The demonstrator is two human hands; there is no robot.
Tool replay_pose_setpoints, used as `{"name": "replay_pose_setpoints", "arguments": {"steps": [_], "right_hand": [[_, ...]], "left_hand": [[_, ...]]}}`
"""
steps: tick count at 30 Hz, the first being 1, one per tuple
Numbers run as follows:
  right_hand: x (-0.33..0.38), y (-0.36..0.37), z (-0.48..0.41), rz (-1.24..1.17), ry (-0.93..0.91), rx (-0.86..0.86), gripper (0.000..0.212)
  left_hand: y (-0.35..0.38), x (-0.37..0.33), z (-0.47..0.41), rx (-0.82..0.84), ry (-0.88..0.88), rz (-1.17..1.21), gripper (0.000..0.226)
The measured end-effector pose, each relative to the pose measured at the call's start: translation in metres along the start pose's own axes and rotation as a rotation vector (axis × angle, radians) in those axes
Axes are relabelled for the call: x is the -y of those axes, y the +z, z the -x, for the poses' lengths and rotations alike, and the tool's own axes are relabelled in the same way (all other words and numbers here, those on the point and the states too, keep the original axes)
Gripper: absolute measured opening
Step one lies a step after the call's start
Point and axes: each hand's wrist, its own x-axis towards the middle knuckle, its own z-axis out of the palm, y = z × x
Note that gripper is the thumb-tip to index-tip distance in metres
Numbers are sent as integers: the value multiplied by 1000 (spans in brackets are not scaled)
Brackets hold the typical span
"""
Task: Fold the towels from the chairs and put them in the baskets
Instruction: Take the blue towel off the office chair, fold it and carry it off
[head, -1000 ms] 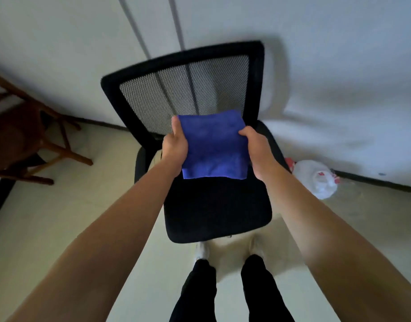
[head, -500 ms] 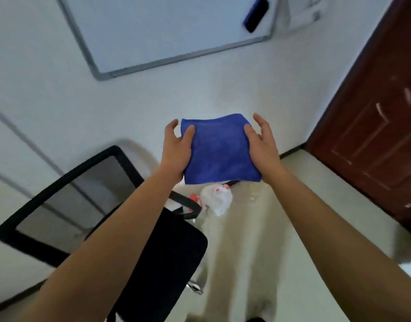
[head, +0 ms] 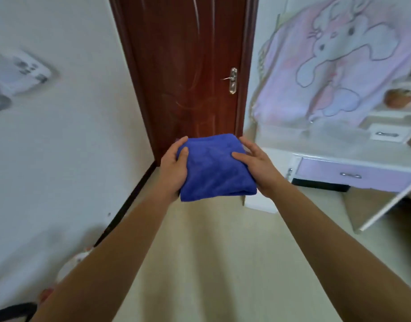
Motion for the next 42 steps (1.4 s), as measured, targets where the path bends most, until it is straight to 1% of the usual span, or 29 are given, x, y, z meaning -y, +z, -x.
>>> {"name": "replay_pose_setpoints", "arguments": {"steps": [4,6,7,9,11,12,14,16,17,20,24,26,28,32,36,38,40,42], "right_hand": [[21,-140,14,5,88,-143,62],[23,-192,13,-32,163,-200,63],[24,-228,9,-68,213,-230,61],[22,-270,3,-154,337,-217,51],[17,-306,-7,-196,400,-210,49],[15,-328,-15,-181,388,-227,47],[10,-365,-37,-123,349,-315,38],[3,-402,-66,-72,290,-380,31],[1,-425,-90,-43,248,-393,31],[0,-468,-136,-28,174,-444,43],[13,-523,-208,-44,150,-499,45],[22,-547,-242,-49,158,-501,37],[25,-562,-265,-42,180,-489,33],[20,-592,-343,-60,222,-442,36],[-2,-612,-442,-42,288,-358,41],[-16,-618,-492,-47,328,-295,44],[-26,-619,-538,-57,367,-249,43],[-36,-613,-580,-67,398,-204,41]], "left_hand": [[148,-13,-2,171,-4,92,31],[201,-19,-5,242,-3,117,33],[238,-23,-11,279,-2,128,33],[284,-27,-21,322,15,143,33],[329,-26,-31,366,28,152,32],[355,-23,-38,407,14,164,31],[404,-14,-57,471,-11,183,30],[447,-4,-84,486,-35,191,29],[477,5,-106,493,-51,201,28],[529,14,-148,515,-83,222,28],[603,16,-223,553,-131,206,26],[635,14,-259,556,-166,195,25],[651,16,-280,552,-185,194,24],[682,31,-339,521,-173,160,23],[700,61,-411,456,-241,89,24],[703,79,-447,412,-290,56,25],[703,94,-479,367,-376,42,30],[699,107,-510,337,-479,25,40]]}}
